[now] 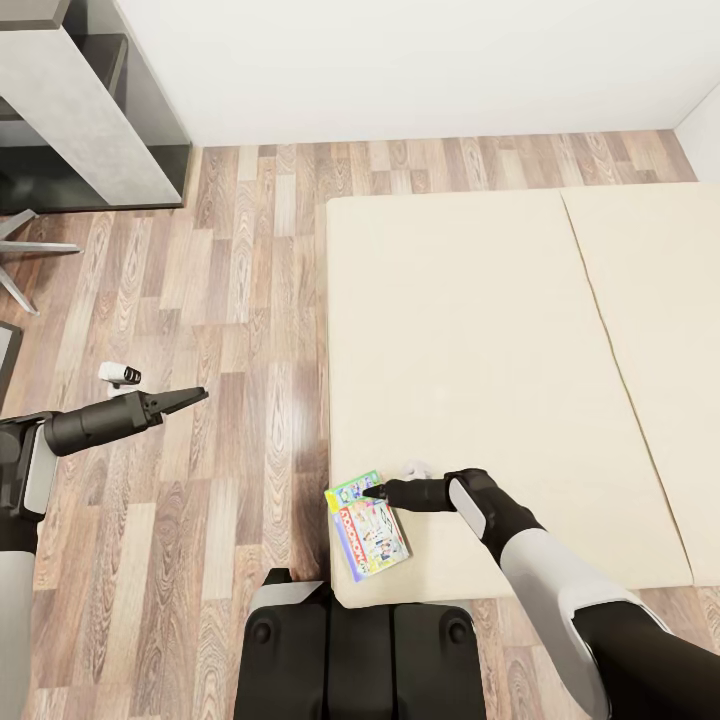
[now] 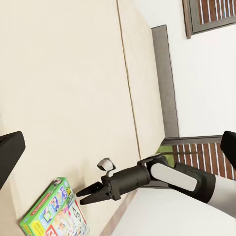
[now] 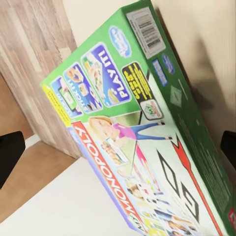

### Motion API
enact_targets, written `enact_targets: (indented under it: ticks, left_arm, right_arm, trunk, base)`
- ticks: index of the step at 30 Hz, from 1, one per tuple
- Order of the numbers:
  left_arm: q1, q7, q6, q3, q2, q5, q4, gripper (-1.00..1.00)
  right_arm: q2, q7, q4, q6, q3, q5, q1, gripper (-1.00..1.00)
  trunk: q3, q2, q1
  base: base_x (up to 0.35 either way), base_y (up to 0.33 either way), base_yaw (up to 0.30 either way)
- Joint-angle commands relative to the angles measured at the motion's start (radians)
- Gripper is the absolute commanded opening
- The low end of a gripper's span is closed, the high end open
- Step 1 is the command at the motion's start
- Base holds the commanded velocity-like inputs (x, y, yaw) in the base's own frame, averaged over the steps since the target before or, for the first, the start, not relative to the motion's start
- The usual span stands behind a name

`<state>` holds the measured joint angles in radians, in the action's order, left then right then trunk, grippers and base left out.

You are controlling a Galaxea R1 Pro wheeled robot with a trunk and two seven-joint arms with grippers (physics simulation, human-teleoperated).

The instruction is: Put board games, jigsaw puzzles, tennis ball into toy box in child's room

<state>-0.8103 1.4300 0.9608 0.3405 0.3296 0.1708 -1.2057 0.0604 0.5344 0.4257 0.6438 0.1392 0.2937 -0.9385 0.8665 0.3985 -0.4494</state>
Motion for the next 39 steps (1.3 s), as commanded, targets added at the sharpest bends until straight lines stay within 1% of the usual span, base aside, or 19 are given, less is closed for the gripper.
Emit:
enact_targets:
  ticks: [1, 17, 39]
  left_arm:
    - [0.000, 0.003, 0.010, 0.000, 0.000, 0.001, 0.000, 1.00]
    - [-0.001, 0.003, 0.009, 0.000, 0.000, 0.001, 0.000, 1.00]
    - [-0.001, 0.003, 0.009, 0.000, 0.000, 0.001, 0.000, 1.00]
  right_arm:
    - [0.000, -0.003, 0.001, 0.004, 0.004, 0.006, 0.000, 1.00]
    - [0.005, -0.008, 0.001, 0.001, 0.008, 0.005, 0.000, 1.00]
    - [0.006, -0.008, 0.001, 0.000, 0.008, 0.004, 0.000, 1.00]
  trunk:
    - [0.001, 0.002, -0.001]
    - [0.001, 0.002, -0.001]
    - [0.001, 0.002, -0.001]
  base:
    - [0.000, 0.000, 0.000]
    - [0.000, 0.000, 0.000]
    - [0.000, 0.018, 0.000]
